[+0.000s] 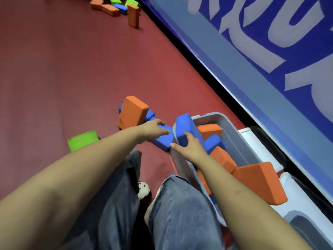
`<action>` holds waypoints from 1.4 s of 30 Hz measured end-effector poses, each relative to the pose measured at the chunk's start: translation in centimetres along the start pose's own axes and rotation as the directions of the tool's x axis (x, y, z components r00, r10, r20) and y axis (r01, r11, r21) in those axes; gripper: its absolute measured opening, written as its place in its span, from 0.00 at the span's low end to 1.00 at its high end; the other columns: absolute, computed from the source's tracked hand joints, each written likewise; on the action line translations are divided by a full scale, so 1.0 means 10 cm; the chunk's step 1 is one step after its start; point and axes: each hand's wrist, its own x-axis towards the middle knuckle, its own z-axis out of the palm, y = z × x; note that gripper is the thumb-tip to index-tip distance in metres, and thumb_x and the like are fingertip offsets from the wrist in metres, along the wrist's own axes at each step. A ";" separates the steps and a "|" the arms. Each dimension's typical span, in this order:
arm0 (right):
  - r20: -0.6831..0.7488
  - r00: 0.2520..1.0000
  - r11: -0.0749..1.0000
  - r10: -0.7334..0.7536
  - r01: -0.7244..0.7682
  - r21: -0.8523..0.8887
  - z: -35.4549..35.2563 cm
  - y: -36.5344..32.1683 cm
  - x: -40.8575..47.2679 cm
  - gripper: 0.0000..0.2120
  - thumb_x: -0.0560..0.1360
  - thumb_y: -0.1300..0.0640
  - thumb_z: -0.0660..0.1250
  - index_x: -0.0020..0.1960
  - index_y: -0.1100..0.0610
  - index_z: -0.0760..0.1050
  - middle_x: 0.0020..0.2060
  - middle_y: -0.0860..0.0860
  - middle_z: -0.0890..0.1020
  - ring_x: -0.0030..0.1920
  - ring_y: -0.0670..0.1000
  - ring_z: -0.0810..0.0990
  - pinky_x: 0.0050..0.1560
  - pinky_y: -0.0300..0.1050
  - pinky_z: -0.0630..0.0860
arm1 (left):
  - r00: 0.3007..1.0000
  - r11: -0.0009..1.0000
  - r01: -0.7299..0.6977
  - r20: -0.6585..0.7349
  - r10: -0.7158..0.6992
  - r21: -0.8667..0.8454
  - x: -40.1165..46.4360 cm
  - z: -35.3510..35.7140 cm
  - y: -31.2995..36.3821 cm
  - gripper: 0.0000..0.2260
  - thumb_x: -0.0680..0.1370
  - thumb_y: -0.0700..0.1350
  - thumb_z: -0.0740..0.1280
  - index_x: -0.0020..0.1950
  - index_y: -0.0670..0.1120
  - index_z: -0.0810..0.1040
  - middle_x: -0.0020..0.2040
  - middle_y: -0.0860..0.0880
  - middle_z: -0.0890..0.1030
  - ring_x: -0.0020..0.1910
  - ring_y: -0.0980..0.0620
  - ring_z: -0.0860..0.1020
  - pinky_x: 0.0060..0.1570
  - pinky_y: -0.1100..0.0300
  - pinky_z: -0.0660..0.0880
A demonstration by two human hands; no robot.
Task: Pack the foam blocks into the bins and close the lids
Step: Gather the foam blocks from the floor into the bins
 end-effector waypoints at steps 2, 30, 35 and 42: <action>0.051 0.998 0.998 -0.041 0.039 0.045 0.21 -0.25 0.17 0.39 0.71 0.42 0.69 0.75 0.55 0.57 0.73 0.54 0.61 0.72 0.54 0.64 0.67 0.46 0.64 | 0.997 0.996 0.068 -0.025 -0.069 -0.064 0.10 -0.23 -0.25 0.20 0.77 0.51 0.66 0.68 0.49 0.69 0.57 0.46 0.76 0.48 0.49 0.75 0.42 0.56 0.72; 0.627 0.757 0.921 0.183 -0.355 0.160 3.39 -0.10 1.81 0.51 0.57 0.26 0.66 0.73 0.50 0.60 0.70 0.54 0.69 0.67 0.53 0.71 0.65 0.56 0.71 | 0.222 0.411 0.481 -0.346 -0.912 -0.774 0.94 -0.50 -4.32 0.27 0.72 0.52 0.74 0.63 0.38 0.71 0.57 0.44 0.75 0.54 0.47 0.76 0.44 0.57 0.76; 0.627 0.758 0.915 0.180 -0.363 0.176 3.38 0.01 1.82 0.47 0.61 0.29 0.67 0.73 0.51 0.60 0.70 0.54 0.68 0.68 0.53 0.69 0.66 0.56 0.70 | 0.391 0.174 0.349 -0.026 -0.920 -0.921 0.94 -0.35 -4.34 0.11 0.76 0.51 0.70 0.41 0.47 0.72 0.32 0.50 0.78 0.27 0.54 0.75 0.28 0.65 0.69; 0.639 0.747 0.904 0.183 -0.384 0.190 3.44 0.12 1.78 0.40 0.69 0.36 0.68 0.74 0.52 0.59 0.71 0.53 0.66 0.69 0.52 0.67 0.67 0.56 0.69 | 0.484 0.184 0.235 -0.049 -0.874 -0.954 1.08 -0.23 -4.25 0.06 0.75 0.44 0.71 0.43 0.46 0.74 0.27 0.51 0.79 0.20 0.56 0.74 0.25 0.66 0.69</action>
